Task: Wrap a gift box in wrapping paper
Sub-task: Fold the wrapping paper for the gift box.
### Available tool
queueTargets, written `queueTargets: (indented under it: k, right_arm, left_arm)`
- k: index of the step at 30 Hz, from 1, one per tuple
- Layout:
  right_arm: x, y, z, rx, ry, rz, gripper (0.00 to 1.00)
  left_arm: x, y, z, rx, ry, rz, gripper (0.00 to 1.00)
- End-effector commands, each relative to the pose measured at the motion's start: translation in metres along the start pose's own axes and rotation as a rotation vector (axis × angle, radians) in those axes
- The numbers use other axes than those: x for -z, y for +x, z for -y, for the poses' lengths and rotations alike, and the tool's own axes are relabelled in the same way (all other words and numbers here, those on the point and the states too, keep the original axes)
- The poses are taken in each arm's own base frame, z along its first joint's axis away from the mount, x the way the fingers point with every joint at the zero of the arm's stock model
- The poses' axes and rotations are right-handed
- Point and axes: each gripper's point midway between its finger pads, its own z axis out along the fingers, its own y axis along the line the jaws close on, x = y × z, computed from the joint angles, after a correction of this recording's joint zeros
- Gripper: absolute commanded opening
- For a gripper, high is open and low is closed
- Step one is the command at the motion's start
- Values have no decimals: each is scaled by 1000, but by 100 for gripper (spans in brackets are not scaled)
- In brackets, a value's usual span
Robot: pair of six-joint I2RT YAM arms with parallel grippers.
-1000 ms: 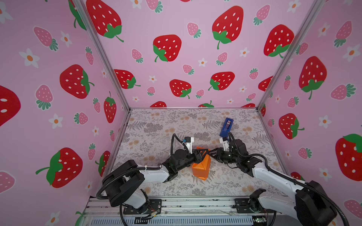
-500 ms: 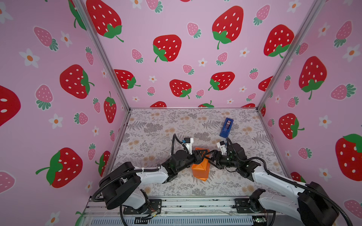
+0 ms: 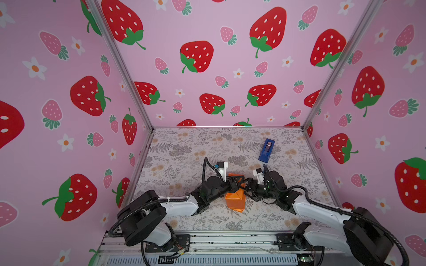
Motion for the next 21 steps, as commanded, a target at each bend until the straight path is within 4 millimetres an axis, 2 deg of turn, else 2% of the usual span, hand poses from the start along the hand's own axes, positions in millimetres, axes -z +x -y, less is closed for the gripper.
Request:
queueTargets:
  k: [1, 7, 11, 15, 17, 21]
  right_arm:
    - [-2, 1, 1, 6, -1, 11, 80]
    - [-2, 3, 11, 6, 33, 11, 67]
    - [-1, 3, 14, 13, 48, 10, 66]
    - [5, 0, 4, 18, 20, 39, 67]
    - [8, -1, -2, 16, -14, 53, 70]
    - [11, 0, -14, 7, -79, 56, 88]
  left_arm:
    - [-2, 27, -19, -5, -69, -103, 42]
    - [-1, 23, -13, -28, -65, -104, 42]
    - [-3, 24, -8, -43, -58, -118, 42]
    - [-3, 27, -16, -26, -79, -120, 40]
    - [-2, 26, -17, -21, -88, -114, 38]
    - [-1, 26, -18, -11, -88, -108, 33]
